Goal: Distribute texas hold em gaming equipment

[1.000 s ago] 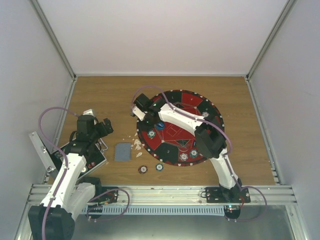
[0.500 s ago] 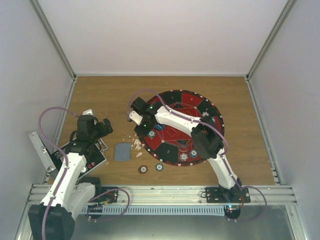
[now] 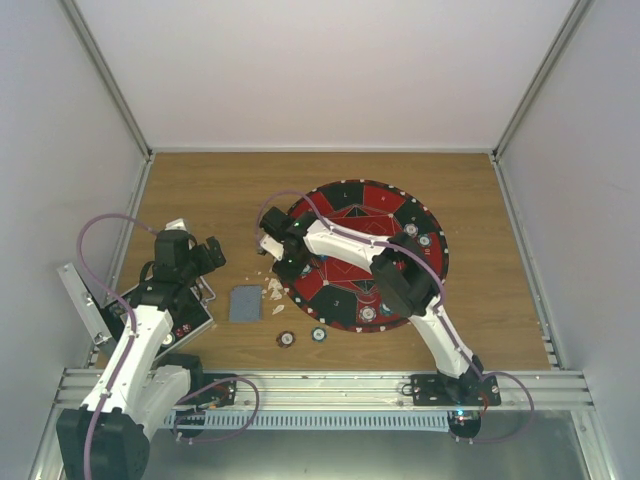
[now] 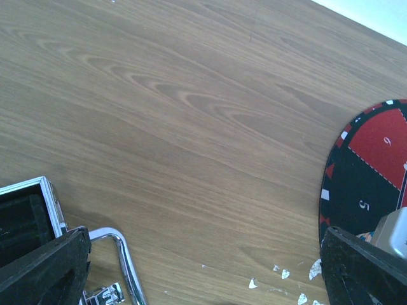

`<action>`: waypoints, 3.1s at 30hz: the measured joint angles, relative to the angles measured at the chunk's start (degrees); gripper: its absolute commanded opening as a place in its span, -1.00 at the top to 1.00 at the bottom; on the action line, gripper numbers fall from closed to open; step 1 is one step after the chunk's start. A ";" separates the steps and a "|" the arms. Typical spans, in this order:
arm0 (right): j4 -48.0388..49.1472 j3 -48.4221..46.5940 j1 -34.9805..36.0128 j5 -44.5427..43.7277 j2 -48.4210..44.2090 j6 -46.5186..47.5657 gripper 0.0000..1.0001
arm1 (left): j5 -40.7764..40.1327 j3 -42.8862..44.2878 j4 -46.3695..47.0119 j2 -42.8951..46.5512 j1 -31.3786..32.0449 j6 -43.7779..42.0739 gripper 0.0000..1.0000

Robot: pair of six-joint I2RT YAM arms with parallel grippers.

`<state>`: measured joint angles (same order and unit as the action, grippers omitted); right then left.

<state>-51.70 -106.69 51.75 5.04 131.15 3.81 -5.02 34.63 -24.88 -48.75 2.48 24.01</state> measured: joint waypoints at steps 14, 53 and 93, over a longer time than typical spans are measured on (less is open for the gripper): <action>0.11 -0.02 0.00 0.35 0.00 0.02 -0.20 | 0.00 0.00 0.00 0.00 0.00 0.00 -0.98; 13.92 33.44 17.57 2.82 -20.92 -4.96 -0.53 | 2.12 -0.15 0.17 -3.65 1.53 -0.48 -0.98; 16.28 31.89 20.28 -3.48 -18.29 -11.02 0.18 | 2.12 -0.15 0.20 -4.15 3.10 -0.48 -0.98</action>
<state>-35.42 -74.81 72.03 1.56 112.86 -7.20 -2.90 34.48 -24.69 -52.90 5.58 23.53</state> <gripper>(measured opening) 0.468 0.990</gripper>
